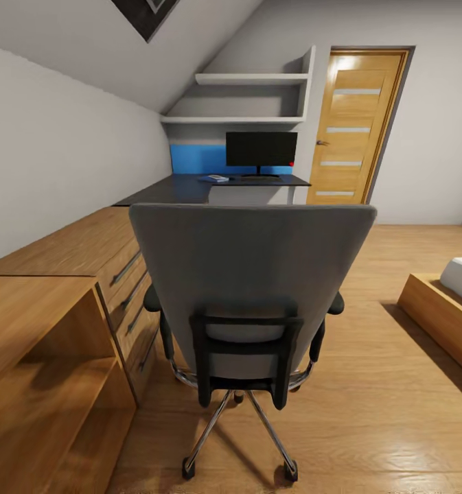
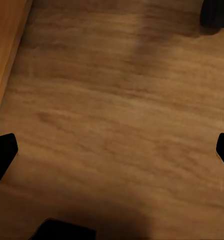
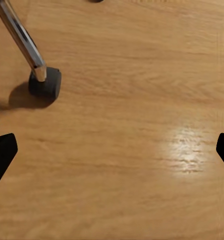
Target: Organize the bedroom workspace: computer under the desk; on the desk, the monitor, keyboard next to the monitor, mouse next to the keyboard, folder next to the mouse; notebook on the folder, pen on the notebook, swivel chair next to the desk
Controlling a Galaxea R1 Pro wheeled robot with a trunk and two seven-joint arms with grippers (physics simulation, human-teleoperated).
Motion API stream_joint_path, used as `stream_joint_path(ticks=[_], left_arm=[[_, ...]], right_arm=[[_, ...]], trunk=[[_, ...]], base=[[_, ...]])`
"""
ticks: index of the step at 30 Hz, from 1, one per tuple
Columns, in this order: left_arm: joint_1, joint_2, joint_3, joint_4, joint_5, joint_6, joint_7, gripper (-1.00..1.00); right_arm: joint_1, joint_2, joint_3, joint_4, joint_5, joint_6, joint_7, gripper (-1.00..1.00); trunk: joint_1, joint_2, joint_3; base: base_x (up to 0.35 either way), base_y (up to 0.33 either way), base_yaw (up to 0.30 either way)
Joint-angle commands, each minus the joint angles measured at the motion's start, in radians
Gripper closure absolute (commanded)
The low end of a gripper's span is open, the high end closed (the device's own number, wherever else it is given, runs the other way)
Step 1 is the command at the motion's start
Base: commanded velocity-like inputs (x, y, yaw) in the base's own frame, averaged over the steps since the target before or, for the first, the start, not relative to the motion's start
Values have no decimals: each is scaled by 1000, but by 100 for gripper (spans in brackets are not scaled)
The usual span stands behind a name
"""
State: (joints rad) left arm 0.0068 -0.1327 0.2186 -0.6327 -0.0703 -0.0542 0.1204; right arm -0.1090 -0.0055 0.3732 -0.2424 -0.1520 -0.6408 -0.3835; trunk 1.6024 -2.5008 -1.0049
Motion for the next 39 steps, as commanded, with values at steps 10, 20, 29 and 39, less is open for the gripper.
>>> stream_joint_path(ticks=[10, 20, 29, 39], left_arm=[[-58, -29, 0, -98, -9, 12, -1, -100], [-226, -42, -1, -103, -11, 169, -2, -100], [-305, -42, 0, -185, -8, 208, -10, -100], [-310, -42, -92, -213, -7, 191, -1, -100]], right_arm=[[-93, -6, 4, -75, -16, 8, -11, -100], [-235, -7, -31, -85, -73, 31, -9, -100], [-282, -3, -32, -139, -86, 110, -3, -100], [-285, -7, -33, -183, -82, 116, -3, -100]], trunk=[[4, -3, -40], [9, -5, -78], [10, -6, -90], [10, -6, -90]], base=[[0, 0, 0], [0, 0, 0], [0, 0, 0], [0, 0, 0]])
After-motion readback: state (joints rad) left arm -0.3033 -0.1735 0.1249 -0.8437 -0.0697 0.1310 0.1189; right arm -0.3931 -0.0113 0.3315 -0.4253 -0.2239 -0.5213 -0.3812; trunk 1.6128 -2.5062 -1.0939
